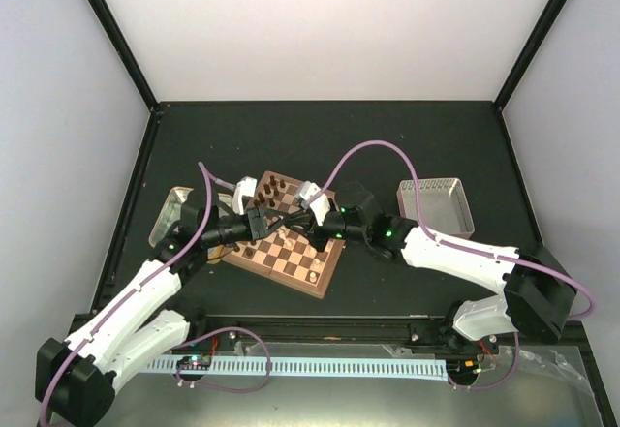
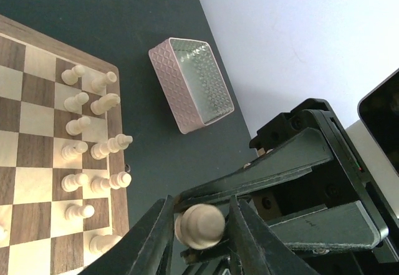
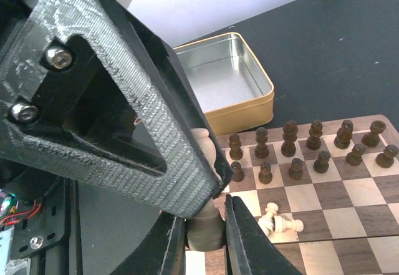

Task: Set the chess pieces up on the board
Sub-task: Place the chess piece on the chessboard.

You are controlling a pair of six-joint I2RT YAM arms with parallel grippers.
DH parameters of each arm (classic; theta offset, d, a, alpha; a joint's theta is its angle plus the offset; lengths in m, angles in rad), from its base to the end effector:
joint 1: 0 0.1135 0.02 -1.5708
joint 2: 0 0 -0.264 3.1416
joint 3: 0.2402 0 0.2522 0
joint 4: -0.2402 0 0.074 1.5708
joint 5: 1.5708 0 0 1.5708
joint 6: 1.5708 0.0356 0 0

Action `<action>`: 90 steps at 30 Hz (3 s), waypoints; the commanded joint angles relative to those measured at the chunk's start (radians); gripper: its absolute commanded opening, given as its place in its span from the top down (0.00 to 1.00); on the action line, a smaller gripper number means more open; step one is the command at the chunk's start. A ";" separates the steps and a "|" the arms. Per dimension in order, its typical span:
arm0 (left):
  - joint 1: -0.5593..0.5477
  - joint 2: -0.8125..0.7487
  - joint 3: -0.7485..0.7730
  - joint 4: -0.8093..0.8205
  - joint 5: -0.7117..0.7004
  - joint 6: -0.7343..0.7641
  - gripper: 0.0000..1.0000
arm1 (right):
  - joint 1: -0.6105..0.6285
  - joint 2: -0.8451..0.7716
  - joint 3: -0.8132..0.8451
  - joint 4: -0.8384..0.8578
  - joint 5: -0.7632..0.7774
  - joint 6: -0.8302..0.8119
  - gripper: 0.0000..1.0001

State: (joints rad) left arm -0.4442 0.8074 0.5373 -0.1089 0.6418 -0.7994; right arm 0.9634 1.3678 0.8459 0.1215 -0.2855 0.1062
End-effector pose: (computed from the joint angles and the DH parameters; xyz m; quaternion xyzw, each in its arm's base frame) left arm 0.1577 -0.0987 0.2588 0.0355 0.8043 -0.5224 0.2808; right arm 0.1679 0.2592 0.2598 -0.4144 0.7178 0.3807 0.4100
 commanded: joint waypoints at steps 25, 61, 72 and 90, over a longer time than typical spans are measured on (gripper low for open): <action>-0.292 0.164 0.113 -0.146 -0.556 0.211 0.99 | -0.077 -0.224 -0.151 -0.161 0.661 0.405 0.42; -0.687 0.729 0.354 -0.208 -0.967 0.260 0.97 | -0.232 -0.217 -0.186 -0.299 0.669 0.594 0.42; -0.658 0.746 0.323 -0.177 -0.930 0.230 0.97 | -0.232 -0.200 -0.186 -0.299 0.658 0.590 0.43; -0.650 0.763 0.300 -0.174 -0.912 0.195 0.94 | -0.232 -0.180 -0.171 -0.299 0.644 0.590 0.43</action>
State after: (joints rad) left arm -1.0988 1.5604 0.8413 -0.2996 -0.2817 -0.5880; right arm 0.7380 1.1843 0.6544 -0.1810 0.3527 0.6968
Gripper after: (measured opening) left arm 0.121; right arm 0.573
